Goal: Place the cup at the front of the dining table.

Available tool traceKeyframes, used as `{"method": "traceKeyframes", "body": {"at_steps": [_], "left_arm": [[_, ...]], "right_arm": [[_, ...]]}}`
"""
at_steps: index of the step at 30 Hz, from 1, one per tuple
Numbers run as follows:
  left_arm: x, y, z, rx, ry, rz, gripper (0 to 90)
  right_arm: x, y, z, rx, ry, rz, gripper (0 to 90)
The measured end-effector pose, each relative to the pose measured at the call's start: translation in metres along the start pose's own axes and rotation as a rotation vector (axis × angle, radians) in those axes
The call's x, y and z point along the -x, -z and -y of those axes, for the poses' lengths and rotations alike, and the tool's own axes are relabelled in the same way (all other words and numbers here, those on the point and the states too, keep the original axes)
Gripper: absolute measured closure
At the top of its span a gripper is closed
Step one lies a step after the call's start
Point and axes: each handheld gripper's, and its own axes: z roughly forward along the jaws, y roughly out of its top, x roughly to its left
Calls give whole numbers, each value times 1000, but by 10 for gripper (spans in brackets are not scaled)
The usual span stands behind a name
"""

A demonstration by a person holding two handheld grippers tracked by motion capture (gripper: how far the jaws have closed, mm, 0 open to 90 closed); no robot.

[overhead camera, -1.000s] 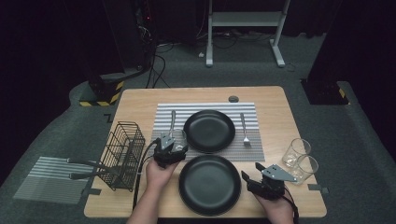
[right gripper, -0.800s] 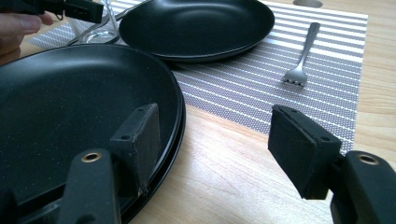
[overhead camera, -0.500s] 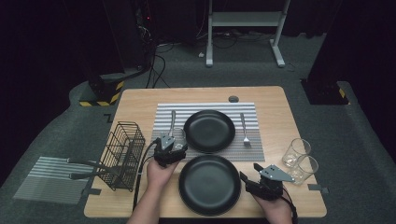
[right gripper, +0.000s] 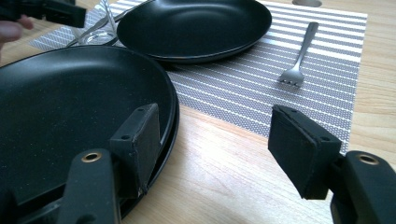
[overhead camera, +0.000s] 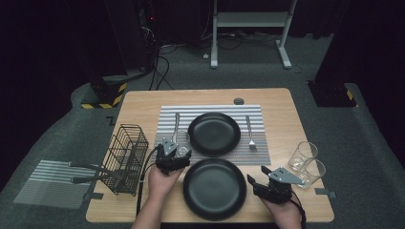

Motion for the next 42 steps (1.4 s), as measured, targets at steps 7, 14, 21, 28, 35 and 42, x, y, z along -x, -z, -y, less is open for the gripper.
{"method": "traceKeyframes", "body": {"at_steps": [7, 14, 21, 28, 35, 42], "left_arm": [[0, 20, 8, -20, 13, -7, 288], [3, 47, 27, -36, 7, -6, 521], [11, 44, 47, -141, -27, 2, 589], [11, 41, 56, -125, -42, 0, 705], [3, 40, 56, -135, -18, 22, 588], [5, 38, 56, -127, -12, 20, 530]], "right_arm": [[8, 2, -3, 24, -23, -21, 355], [11, -3, -3, -1, 8, -8, 426], [15, -22, 3, -117, 74, 26, 585], [11, -36, 8, -178, 96, 37, 625], [9, -42, 7, -220, 74, 39, 578], [8, -42, 7, -221, 71, 47, 563]]}}
